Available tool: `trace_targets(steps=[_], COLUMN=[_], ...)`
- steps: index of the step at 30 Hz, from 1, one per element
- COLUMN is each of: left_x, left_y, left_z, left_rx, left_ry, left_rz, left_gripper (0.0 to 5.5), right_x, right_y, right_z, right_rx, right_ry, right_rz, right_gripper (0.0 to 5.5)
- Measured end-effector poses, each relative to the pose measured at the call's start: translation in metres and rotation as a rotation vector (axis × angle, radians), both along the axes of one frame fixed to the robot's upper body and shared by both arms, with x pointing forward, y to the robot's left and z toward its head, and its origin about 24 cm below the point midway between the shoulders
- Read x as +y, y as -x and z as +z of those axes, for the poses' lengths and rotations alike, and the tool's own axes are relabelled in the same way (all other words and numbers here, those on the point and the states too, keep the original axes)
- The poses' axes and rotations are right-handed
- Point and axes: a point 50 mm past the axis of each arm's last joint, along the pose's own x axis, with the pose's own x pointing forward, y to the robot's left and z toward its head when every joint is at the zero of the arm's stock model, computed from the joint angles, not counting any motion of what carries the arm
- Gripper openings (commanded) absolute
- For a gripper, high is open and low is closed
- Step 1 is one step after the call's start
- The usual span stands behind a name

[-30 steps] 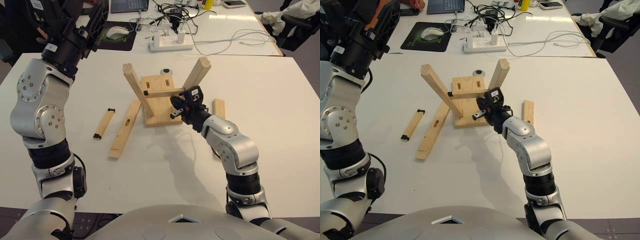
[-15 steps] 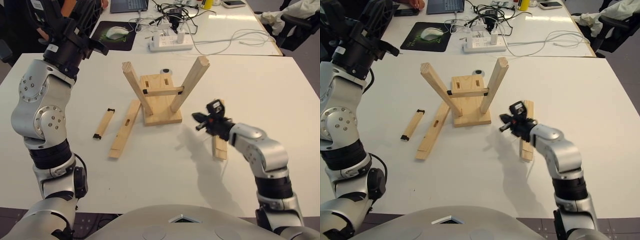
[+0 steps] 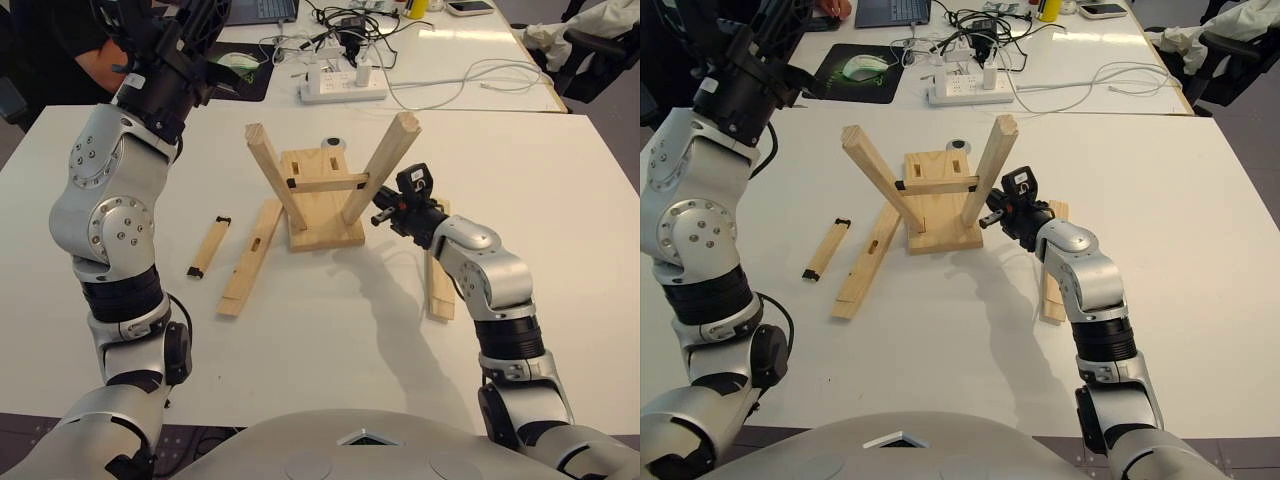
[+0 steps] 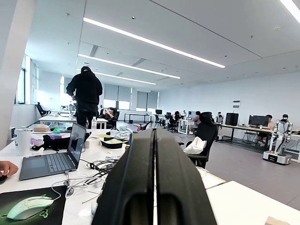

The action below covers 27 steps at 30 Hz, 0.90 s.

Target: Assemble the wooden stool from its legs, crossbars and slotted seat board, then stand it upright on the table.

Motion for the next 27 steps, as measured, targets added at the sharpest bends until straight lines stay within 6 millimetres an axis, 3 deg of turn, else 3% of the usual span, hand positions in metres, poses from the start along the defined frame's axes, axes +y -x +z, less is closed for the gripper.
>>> trace_targets(steps=[6, 10, 17, 27], left_x=[0.001, 0.002, -0.023, -0.011], left_y=[0.000, -0.001, 0.000, -0.001], left_z=[-0.001, -0.001, 0.010, 0.023], left_rx=[0.012, 0.024, 0.033, 0.017], left_ry=[-0.002, 0.003, 0.040, -0.012], left_rz=[0.001, 0.003, -0.102, -0.059], left_gripper=[0.02, 0.02, 0.02, 0.02], right_x=[0.000, -0.010, -0.018, -0.012], right_y=[0.006, 0.008, 0.011, 0.013], right_z=[-0.001, -0.012, -0.038, -0.039], right_rx=[0.023, 0.055, 0.121, 0.120], right_ry=[0.017, 0.078, 0.097, 0.075], right_rz=[0.021, -0.016, -0.082, -0.071], right_gripper=[0.00, 0.00, 0.00, 0.00])
